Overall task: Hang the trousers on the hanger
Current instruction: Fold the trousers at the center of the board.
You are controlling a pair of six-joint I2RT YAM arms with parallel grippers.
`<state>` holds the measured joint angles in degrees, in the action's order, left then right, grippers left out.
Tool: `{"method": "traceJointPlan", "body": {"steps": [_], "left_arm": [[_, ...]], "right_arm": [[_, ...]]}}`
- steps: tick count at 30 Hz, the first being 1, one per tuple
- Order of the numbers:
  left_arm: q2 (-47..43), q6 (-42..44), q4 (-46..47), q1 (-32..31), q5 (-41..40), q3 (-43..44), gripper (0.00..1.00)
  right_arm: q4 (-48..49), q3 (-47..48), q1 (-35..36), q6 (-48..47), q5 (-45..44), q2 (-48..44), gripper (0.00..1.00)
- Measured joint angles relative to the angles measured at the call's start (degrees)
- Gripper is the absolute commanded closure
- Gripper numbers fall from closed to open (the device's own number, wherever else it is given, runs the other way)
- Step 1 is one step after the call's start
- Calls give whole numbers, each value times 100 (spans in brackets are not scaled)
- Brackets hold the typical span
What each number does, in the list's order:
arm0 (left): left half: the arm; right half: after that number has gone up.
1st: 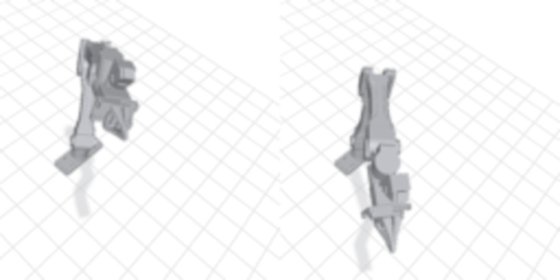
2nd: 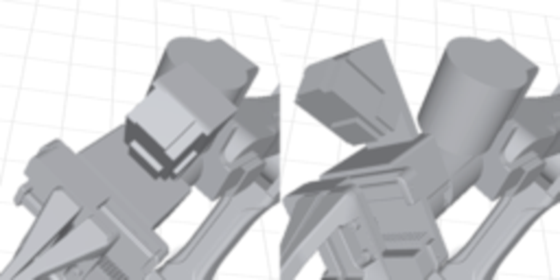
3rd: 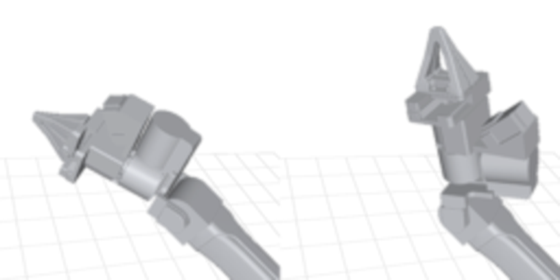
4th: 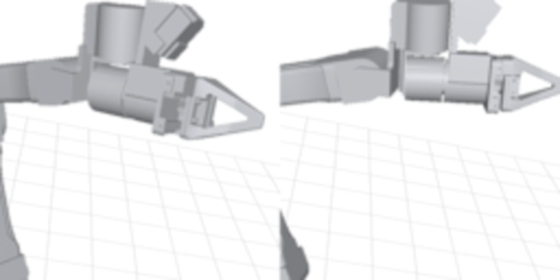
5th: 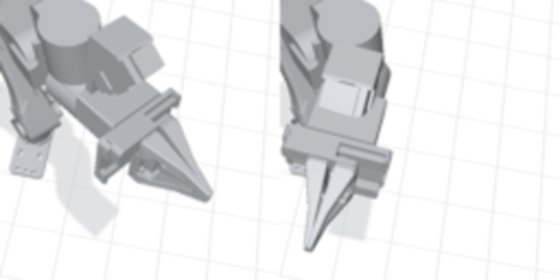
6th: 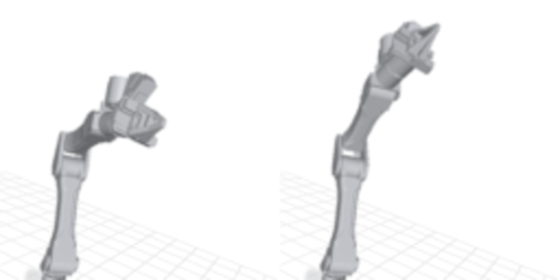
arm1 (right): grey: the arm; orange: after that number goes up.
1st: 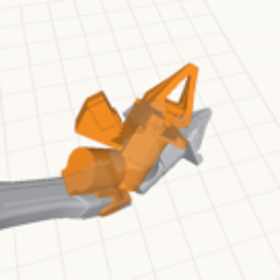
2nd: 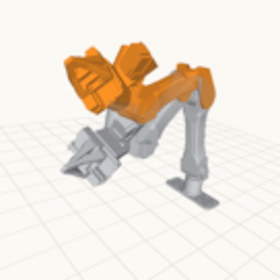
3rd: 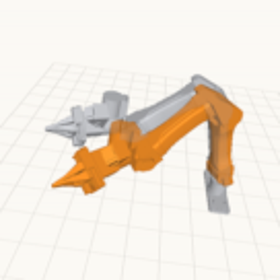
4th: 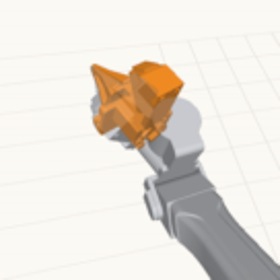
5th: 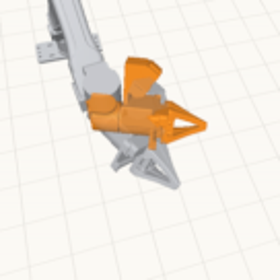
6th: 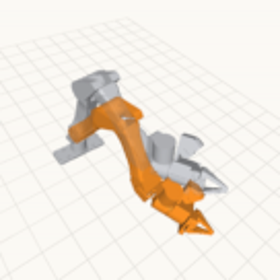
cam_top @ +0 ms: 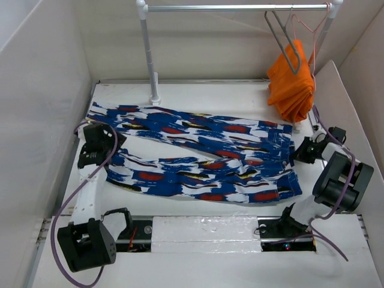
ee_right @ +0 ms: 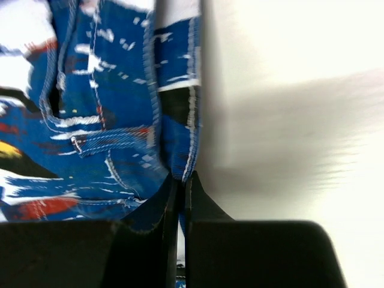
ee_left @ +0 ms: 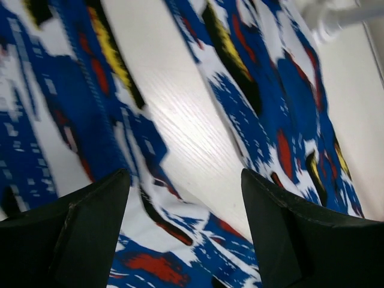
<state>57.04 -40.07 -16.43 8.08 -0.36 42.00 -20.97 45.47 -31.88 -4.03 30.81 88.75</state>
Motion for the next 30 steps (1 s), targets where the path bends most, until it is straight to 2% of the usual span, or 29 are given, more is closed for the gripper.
{"method": "traceJointPlan", "body": {"steps": [1,2,3,4,5,7,10,12,15,18,19,24,30], "left_arm": [[37,26,-85,184,-17,37,31],[74,48,-164,330,-31,63,32],[138,50,-306,455,-142,125,32],[208,46,-431,538,-275,184,32],[273,31,-520,579,-396,240,32],[354,-17,-634,590,-640,313,32],[433,-116,-745,678,-905,356,32],[553,-142,-750,925,-942,358,32],[920,-114,-728,1805,-647,348,34],[1268,-79,-745,2662,-531,258,34],[1274,-70,-807,2682,-577,254,34],[1329,-44,-769,3171,-553,-118,34],[1853,-46,-592,3289,-570,-190,41]], "right_arm": [[-31,55,2,94,-125,-4,93],[-31,245,7,101,-136,-50,92],[-94,404,7,160,-227,-109,81],[-144,557,22,223,-299,-203,53],[-164,678,66,275,-398,-341,45],[-170,879,129,286,-490,-662,38],[-127,968,289,299,-428,-1259,38],[-76,704,435,363,-289,-1770,39],[-11,-111,673,531,26,-2651,44],[-127,-866,1161,739,227,-3464,59],[-199,-1032,1379,800,299,-3716,61],[-256,-1617,2406,1014,581,-4730,52],[-566,-1836,2566,758,807,-4704,46]]}}
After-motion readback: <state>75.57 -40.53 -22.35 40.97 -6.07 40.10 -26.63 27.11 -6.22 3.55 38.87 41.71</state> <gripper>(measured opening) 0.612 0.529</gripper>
